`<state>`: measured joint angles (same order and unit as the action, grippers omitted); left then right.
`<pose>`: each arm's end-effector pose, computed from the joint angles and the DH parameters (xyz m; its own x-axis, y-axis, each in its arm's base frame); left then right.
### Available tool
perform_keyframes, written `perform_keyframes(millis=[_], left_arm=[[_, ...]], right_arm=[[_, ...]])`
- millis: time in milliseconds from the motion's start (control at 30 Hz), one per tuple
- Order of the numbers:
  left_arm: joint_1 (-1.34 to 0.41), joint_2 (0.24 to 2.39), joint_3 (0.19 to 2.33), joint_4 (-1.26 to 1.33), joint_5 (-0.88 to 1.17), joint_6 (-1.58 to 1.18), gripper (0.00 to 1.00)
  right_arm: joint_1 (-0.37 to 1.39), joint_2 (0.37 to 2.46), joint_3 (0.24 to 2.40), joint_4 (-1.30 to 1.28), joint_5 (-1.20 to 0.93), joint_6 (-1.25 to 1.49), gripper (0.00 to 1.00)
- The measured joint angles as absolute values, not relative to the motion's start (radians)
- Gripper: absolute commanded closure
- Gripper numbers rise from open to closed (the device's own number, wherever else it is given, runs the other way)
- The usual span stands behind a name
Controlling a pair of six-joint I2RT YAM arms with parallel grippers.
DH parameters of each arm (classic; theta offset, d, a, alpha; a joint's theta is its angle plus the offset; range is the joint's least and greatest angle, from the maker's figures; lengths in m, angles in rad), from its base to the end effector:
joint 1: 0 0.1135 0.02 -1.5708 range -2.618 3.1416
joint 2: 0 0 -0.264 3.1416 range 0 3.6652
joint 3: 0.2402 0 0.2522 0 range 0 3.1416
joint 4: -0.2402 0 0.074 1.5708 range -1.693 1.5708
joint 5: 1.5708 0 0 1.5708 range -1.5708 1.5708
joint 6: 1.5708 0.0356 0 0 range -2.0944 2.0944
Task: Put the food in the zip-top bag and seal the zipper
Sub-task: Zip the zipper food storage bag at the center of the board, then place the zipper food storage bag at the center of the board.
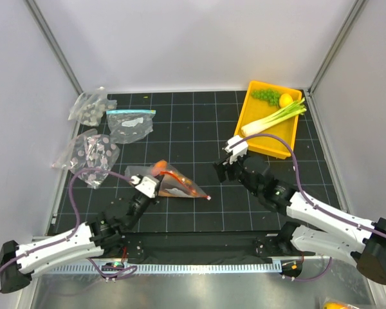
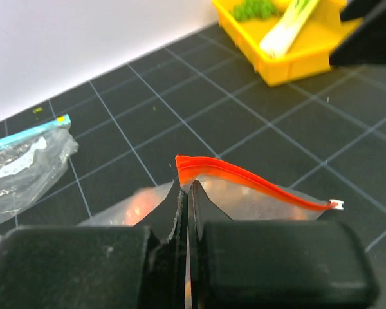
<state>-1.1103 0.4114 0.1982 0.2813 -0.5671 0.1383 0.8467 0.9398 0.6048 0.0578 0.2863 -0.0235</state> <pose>0.0766 -0.1115 0.2330 0.1013 0.0575 -0.9932 0.5083 0.8552 0.1013 0.1528 0.1576 0.2732 -0.1686 -0.2246 -0.9597 -0.5428 0.8339 -0.0999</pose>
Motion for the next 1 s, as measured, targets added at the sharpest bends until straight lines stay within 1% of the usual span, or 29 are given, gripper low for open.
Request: perform_keyframes(millis=[133,200,233,267,367,400,500,600,667,700,733,767,800,833,933,1000], left_arm=[[-1.110,0.539,0.230,0.295,-0.551,0.138,1.00],[-1.110,0.583,0.247,0.304,-0.548,0.138,1.00],[-1.110,0.597,0.252,0.308,-0.548,0.138,1.00],[-1.110,0.605,0.255,0.310,-0.549,0.138,1.00],[-1.110,0.610,0.256,0.318,-0.550,0.138,0.99],[-1.110,0.610,0.256,0.321,-0.552,0.138,0.99],[-1.110,0.602,0.256,0.326,-0.553,0.137,0.99],[-1.108,0.591,0.256,0.326,-0.554,0.135,0.99],[-1.107,0.587,0.256,0.326,-0.553,0.134,0.99],[-1.107,0.585,0.256,0.325,-0.554,0.134,1.00],[-1.106,0.583,0.256,0.326,-0.553,0.134,1.00],[-1.106,0.582,0.256,0.325,-0.553,0.133,1.00],[-1.106,0.579,0.256,0.325,-0.553,0.133,1.00],[-1.106,0.576,0.256,0.325,-0.553,0.132,1.00],[-1.106,0.560,0.256,0.324,-0.553,0.130,1.00],[-1.106,0.543,0.256,0.324,-0.553,0.130,1.00]], right_arm=[[0.846,0.946,0.596,0.075,0.295,0.006,0.21],[0.845,0.955,0.596,0.094,0.246,0.012,0.22],[0.845,0.963,0.596,0.104,0.205,0.010,0.24],[0.843,0.974,0.596,0.115,0.149,0.010,0.31],[0.848,1.036,0.605,0.132,-0.012,-0.001,0.45],[0.855,1.073,0.619,0.127,-0.057,-0.012,0.48],[0.905,1.177,0.675,0.077,-0.119,-0.051,0.48],[1.007,1.270,0.731,0.037,-0.126,-0.124,0.45],[1.075,1.317,0.755,0.020,-0.125,-0.171,0.45],[1.104,1.339,0.765,0.015,-0.124,-0.188,0.48],[1.122,1.361,0.776,0.013,-0.121,-0.200,0.55],[1.132,1.384,0.788,0.009,-0.115,-0.210,0.72],[1.135,1.402,0.798,0.002,-0.108,-0.221,0.79],[1.135,1.422,0.812,-0.012,-0.094,-0.223,0.83],[1.130,1.473,0.850,-0.045,-0.039,-0.221,0.80],[1.128,1.474,0.851,-0.049,-0.001,-0.220,0.71]])
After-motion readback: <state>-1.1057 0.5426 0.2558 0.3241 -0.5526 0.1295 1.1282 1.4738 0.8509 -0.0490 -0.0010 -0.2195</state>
